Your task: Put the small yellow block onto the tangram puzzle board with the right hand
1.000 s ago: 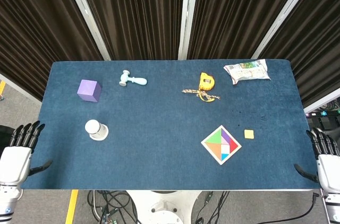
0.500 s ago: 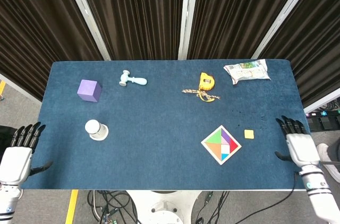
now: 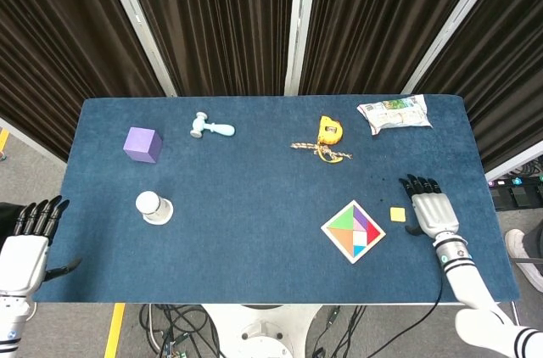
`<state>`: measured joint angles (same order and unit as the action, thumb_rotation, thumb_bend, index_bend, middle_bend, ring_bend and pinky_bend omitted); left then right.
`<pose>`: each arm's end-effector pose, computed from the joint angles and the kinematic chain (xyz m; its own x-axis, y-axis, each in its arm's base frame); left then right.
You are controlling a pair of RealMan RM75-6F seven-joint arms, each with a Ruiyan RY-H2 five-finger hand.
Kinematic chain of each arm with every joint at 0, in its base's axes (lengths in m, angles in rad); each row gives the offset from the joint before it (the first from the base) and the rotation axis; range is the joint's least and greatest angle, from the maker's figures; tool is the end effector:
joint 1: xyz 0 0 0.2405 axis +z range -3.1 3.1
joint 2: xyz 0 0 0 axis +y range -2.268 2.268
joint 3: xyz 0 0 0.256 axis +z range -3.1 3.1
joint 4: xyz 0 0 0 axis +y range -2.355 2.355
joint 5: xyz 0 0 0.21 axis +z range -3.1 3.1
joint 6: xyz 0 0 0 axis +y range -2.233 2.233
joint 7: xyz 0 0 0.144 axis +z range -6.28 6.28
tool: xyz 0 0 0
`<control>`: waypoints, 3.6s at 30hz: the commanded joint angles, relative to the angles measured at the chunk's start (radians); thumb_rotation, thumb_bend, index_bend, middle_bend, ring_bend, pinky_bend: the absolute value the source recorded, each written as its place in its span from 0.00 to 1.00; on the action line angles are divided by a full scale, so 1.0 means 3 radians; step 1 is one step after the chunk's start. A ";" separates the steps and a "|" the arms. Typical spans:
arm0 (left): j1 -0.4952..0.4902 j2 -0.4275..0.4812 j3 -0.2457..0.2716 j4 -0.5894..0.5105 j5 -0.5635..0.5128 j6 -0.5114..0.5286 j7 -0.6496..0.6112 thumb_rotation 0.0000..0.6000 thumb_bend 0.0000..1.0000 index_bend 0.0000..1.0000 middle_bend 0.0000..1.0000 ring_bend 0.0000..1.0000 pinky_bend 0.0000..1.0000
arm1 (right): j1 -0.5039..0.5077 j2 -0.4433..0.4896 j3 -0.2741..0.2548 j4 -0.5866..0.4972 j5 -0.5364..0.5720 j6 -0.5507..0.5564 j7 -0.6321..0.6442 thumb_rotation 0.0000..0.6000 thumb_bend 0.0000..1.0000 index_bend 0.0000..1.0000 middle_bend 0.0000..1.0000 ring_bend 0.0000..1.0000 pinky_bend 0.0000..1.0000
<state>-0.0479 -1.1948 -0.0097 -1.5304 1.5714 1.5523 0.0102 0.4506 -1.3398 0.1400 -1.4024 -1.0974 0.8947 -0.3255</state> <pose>-0.3162 0.1614 0.1413 0.4137 -0.0110 0.9103 0.9093 -0.0439 -0.4138 -0.3078 -0.3034 0.0589 0.5348 -0.3695 0.7599 -0.8298 -0.0598 0.5549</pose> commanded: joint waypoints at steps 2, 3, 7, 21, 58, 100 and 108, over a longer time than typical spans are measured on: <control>-0.0002 -0.0001 0.0002 0.0005 -0.0006 -0.0011 -0.0005 1.00 0.00 0.06 0.04 0.00 0.05 | 0.0041 -0.0053 -0.0011 0.0040 0.0038 -0.0012 -0.0036 1.00 0.10 0.07 0.00 0.00 0.00; -0.0002 -0.0002 0.0003 0.0007 -0.0008 -0.0014 -0.0007 1.00 0.00 0.06 0.04 0.00 0.05 | 0.0050 -0.0062 -0.0015 0.0044 0.0048 -0.0013 -0.0047 1.00 0.10 0.10 0.00 0.00 0.00; 0.0000 -0.0010 0.0004 0.0022 -0.0014 -0.0016 -0.0018 1.00 0.00 0.06 0.04 0.00 0.05 | 0.0080 -0.0090 -0.0036 0.0068 0.0081 -0.0009 -0.0088 1.00 0.13 0.28 0.00 0.00 0.00; 0.0011 -0.0005 0.0007 0.0039 -0.0015 -0.0003 -0.0038 1.00 0.00 0.06 0.04 0.00 0.05 | 0.0142 -0.0154 -0.0106 0.0113 0.0115 -0.0023 -0.0083 1.00 0.15 0.40 0.00 0.00 0.00; -0.0022 0.0006 0.0014 -0.0003 -0.0020 -0.0069 -0.0004 1.00 0.00 0.06 0.04 0.00 0.05 | 0.0291 0.0436 -0.0552 -0.0371 -0.1602 0.0229 0.0801 1.00 0.19 0.53 0.00 0.00 0.00; 0.0011 -0.0050 0.0041 0.0316 -0.0026 -0.0053 -0.0437 1.00 0.00 0.06 0.04 0.00 0.05 | 0.0452 0.0046 -0.0343 -0.1628 0.0889 0.0540 -0.1230 1.00 0.20 0.52 0.00 0.00 0.00; 0.0011 -0.0076 0.0045 0.0359 -0.0014 -0.0049 -0.0475 1.00 0.00 0.06 0.04 0.00 0.05 | 0.0491 -0.0001 -0.0407 -0.1573 0.1020 0.0615 -0.1310 1.00 0.20 0.52 0.00 0.00 0.00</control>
<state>-0.0448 -1.2175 0.0038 -1.4229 1.5674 1.5375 -0.1321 0.5956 -1.3374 0.0198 -1.8777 -0.7935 1.0778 -0.7164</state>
